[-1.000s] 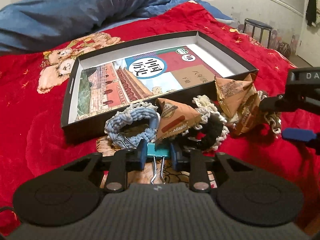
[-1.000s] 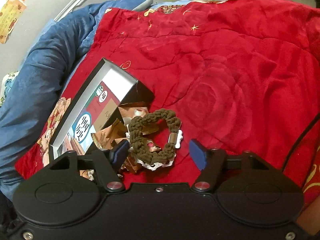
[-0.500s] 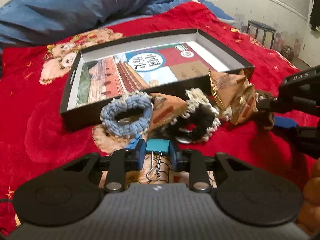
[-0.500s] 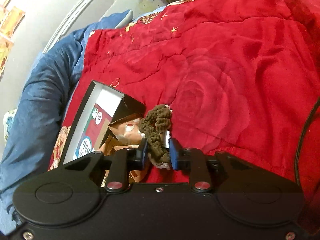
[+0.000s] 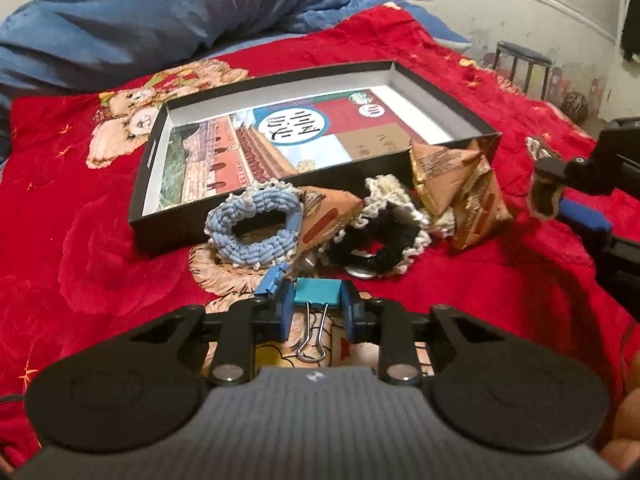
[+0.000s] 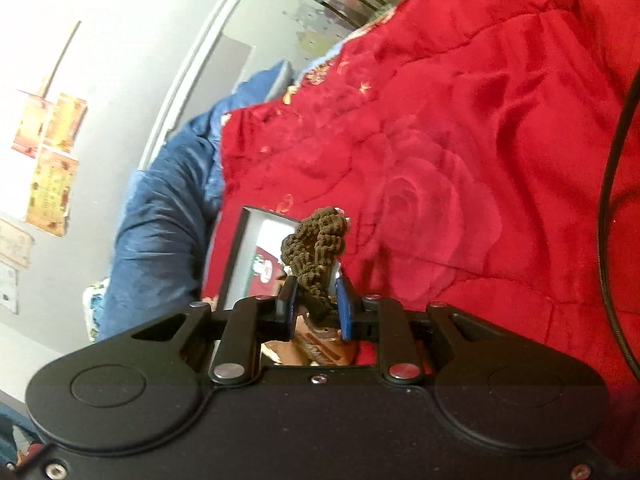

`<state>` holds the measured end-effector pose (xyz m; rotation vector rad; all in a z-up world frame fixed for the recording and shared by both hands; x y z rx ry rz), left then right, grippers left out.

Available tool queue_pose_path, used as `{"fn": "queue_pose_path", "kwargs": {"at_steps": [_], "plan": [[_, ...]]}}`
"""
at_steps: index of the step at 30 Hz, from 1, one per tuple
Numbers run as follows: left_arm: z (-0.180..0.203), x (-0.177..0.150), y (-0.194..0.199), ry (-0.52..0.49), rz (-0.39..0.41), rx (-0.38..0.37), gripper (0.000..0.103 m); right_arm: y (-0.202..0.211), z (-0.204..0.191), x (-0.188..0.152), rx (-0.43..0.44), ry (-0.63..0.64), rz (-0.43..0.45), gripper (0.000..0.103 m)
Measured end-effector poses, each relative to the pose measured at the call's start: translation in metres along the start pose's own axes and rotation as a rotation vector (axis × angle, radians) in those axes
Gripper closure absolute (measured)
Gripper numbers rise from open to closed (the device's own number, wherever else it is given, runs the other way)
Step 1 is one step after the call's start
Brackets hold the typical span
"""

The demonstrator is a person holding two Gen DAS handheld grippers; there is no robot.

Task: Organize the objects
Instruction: 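Lift the clip with left tool while right tool lifts the brown hair tie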

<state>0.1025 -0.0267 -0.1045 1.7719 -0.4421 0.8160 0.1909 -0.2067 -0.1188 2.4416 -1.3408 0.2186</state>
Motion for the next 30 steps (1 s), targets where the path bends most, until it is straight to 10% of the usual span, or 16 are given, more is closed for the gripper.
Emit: {"fn": "queue_pose_path", "kwargs": {"at_steps": [30], "plan": [[-0.022, 0.009, 0.037, 0.141, 0.058, -0.115, 0.075, 0.024, -0.048, -0.022, 0.064, 0.229, -0.058, 0.083]]}}
Point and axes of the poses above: each gripper's, at about its wrist camera, not at the fingertips, and y roughly against the way its jaws point, z to its right, x to its top, the point moved 7 cm from there along -y, roughly the way its jaws point, and after that the axes turned 11 degrees about x, right-handed, at the moved point
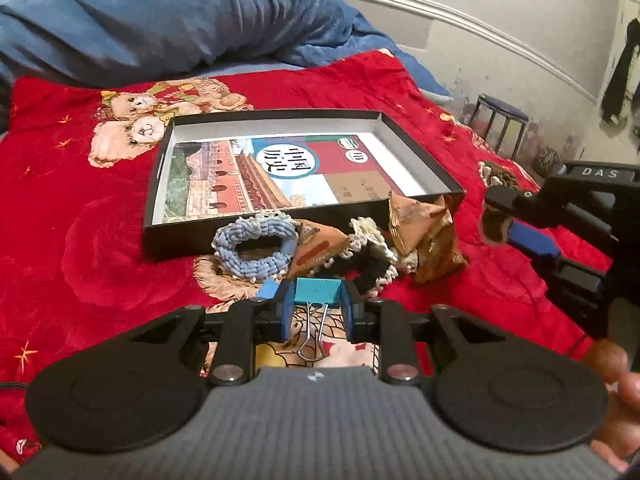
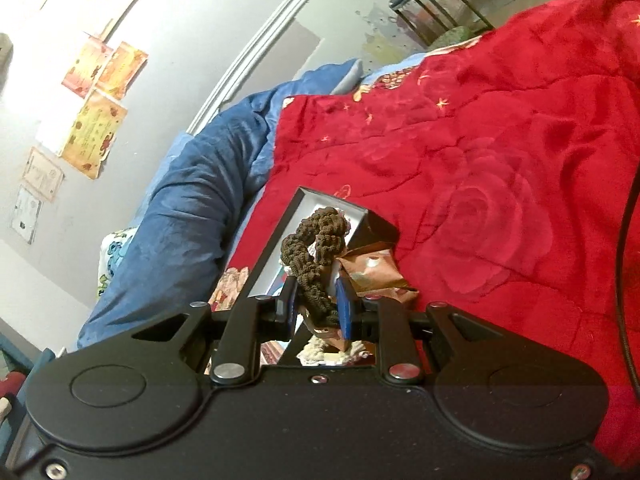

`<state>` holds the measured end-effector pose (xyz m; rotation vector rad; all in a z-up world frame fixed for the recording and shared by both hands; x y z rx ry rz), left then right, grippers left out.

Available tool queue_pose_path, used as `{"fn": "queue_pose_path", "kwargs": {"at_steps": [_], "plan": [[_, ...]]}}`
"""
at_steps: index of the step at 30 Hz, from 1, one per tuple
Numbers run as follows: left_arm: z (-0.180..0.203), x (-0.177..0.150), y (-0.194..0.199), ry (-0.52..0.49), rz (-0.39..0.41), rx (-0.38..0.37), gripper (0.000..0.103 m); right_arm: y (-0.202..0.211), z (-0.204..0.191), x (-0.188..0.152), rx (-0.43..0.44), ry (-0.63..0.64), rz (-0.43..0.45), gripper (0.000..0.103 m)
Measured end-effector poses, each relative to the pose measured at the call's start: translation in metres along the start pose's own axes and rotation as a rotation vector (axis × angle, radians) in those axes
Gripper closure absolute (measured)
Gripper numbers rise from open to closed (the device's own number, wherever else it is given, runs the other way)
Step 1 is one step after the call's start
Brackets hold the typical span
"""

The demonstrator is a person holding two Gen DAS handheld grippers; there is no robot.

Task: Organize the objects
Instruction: 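Lift the clip with left tool while right tool lifts the brown hair tie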

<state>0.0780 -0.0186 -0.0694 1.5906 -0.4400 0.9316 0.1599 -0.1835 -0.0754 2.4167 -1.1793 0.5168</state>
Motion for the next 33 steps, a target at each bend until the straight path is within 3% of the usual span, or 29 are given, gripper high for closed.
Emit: {"fn": "queue_pose_path", "kwargs": {"at_steps": [8, 20, 26, 33], "plan": [[0.0, 0.004, 0.006, -0.034, 0.031, -0.016, 0.075, 0.003, -0.004, -0.002, 0.007, 0.019, -0.005, 0.083], [-0.069, 0.062, 0.023, 0.026, 0.132, 0.01, 0.075, -0.016, -0.016, -0.012, 0.019, 0.085, -0.09, 0.083], [-0.075, 0.093, 0.011, 0.025, 0.191, 0.018, 0.075, -0.033, -0.03, -0.018, 0.02, 0.16, -0.189, 0.083], [-0.078, 0.113, -0.016, 0.012, 0.189, 0.04, 0.075, -0.042, -0.057, -0.014, 0.042, 0.319, -0.304, 0.083]]}}
Point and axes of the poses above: each gripper's, at about its wrist camera, not at the fingertips, and y roughly against the way its jaws point, z to its right, x to its top, the point moved 7 cm from there along -y, roughly the way its jaws point, and after that the axes turned 11 degrees about x, right-handed, at the moved point
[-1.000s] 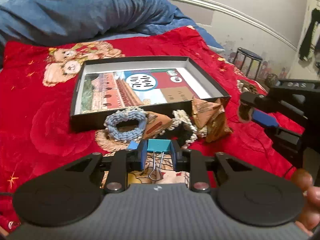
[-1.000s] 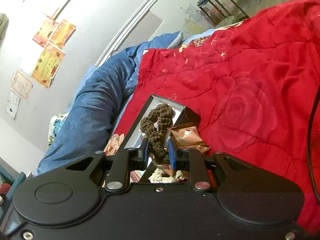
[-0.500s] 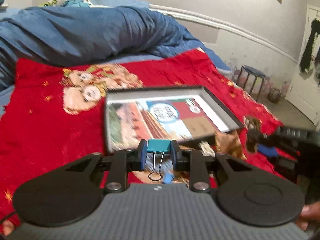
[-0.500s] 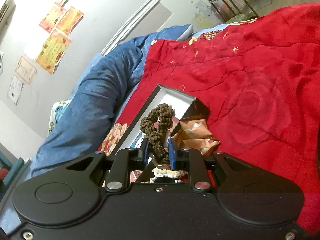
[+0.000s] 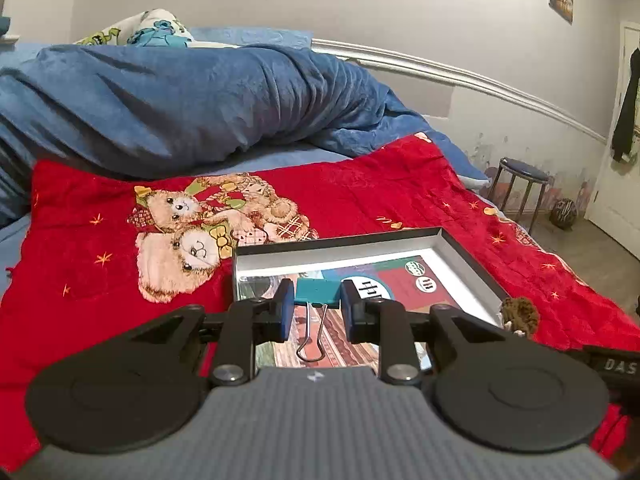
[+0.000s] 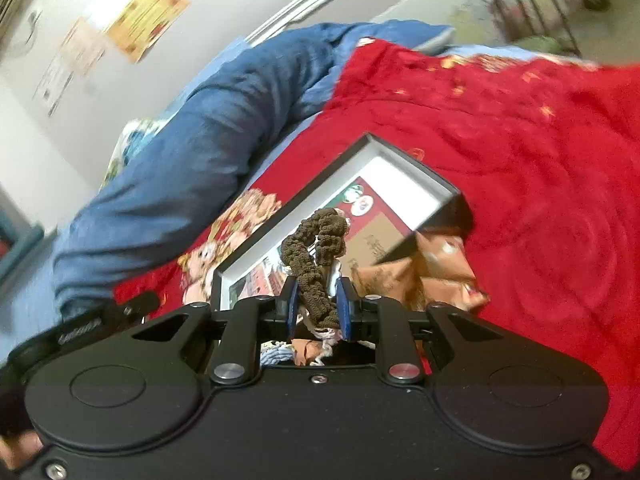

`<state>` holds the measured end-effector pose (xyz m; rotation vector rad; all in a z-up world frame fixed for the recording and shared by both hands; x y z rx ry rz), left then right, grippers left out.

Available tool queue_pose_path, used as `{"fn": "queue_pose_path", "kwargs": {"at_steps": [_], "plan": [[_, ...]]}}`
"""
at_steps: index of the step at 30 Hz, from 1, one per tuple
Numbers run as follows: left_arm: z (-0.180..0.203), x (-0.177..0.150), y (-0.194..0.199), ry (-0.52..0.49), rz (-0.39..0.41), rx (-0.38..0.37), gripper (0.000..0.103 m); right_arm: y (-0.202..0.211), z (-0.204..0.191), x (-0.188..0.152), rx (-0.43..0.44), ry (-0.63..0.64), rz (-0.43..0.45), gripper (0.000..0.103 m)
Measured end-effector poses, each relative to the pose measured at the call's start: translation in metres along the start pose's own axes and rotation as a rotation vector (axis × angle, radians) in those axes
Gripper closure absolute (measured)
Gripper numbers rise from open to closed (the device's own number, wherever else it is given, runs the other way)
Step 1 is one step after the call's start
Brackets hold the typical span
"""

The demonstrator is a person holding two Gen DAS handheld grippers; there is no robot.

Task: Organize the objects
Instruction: 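Lift the clip with left tool while right tool lifts the brown hair tie, then lower the clip into the box and open left tool while right tool carries hair tie over box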

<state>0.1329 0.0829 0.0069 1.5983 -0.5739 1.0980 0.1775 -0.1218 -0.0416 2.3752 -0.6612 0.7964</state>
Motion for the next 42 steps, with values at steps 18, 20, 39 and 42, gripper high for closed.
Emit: {"fn": "queue_pose_path", "kwargs": {"at_steps": [18, 20, 39, 42], "plan": [[-0.036, 0.011, -0.023, 0.033, -0.064, 0.067, 0.074, -0.057, -0.069, -0.005, 0.161, 0.167, -0.227, 0.083], [-0.041, 0.012, -0.025, 0.058, -0.079, 0.065, 0.074, -0.066, -0.074, -0.006, 0.178, 0.189, -0.241, 0.083], [-0.032, -0.015, -0.055, 0.074, -0.217, 0.087, 0.074, -0.133, -0.023, -0.011, 0.24, -0.011, -0.219, 0.083], [-0.024, -0.021, -0.056, 0.066, -0.221, 0.082, 0.074, -0.136, -0.022, -0.009, 0.245, 0.005, -0.225, 0.083]]}}
Point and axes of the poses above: each gripper's, at about its wrist camera, not at the fingertips, and y roughly against the way its jaws point, z to its right, x to its top, the point moved 7 cm from there along -y, roughly the way its jaws point, and after that the axes turned 11 degrees about x, right-handed, at the moved point
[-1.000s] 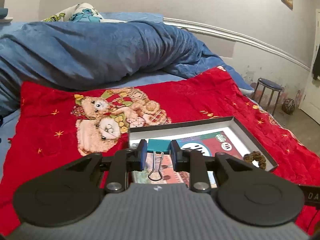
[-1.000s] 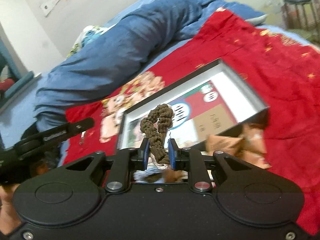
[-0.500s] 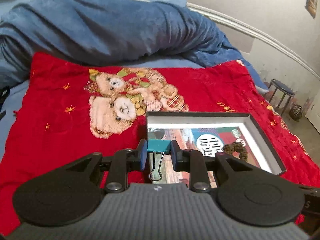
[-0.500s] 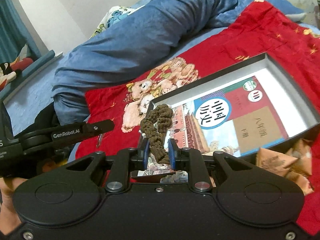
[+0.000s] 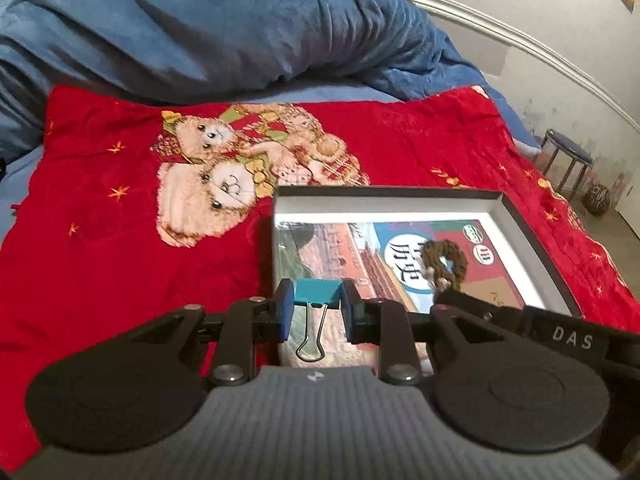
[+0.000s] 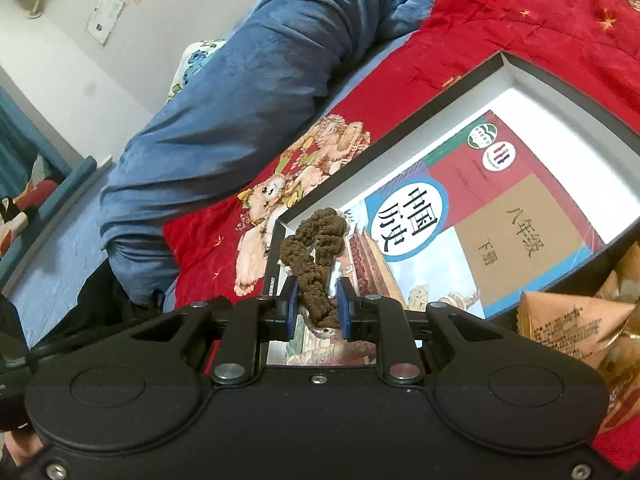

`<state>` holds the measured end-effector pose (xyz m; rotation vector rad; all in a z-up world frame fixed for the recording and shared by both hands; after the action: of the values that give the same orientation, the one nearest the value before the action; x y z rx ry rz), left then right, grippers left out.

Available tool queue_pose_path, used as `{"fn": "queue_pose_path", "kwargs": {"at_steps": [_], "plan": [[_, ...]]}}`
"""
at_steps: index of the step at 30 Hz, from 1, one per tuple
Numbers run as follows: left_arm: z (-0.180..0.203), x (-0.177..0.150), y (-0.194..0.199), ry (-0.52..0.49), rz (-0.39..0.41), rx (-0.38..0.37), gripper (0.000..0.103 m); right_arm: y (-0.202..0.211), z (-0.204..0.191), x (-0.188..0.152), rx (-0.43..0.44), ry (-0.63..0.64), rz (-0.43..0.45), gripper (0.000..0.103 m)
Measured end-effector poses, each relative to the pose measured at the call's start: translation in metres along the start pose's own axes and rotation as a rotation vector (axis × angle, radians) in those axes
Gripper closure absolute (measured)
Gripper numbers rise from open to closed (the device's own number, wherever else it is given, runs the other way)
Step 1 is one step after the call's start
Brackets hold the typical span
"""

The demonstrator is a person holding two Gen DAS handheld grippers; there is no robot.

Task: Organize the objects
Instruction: 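Lower the clip into the box and open left tool while right tool carries hair tie over box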

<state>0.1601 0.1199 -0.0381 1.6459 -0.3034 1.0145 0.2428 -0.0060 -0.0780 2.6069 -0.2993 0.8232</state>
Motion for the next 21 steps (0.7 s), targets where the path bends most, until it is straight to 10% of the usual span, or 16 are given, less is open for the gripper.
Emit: {"fn": "queue_pose_path", "kwargs": {"at_steps": [21], "plan": [[0.018, -0.033, -0.03, -0.071, -0.068, 0.092, 0.072, -0.013, 0.002, -0.012, -0.024, 0.02, -0.056, 0.083]]}}
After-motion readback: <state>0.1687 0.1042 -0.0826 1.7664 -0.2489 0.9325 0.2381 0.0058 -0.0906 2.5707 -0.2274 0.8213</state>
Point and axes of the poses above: each gripper's, at about its wrist camera, not at the fingertips, and y roughly against the way its jaws point, z to its right, x to its top, the point moved 7 cm from there along -y, roughly the way its jaws point, and after that the axes turned 11 degrees about x, right-handed, at the moved point
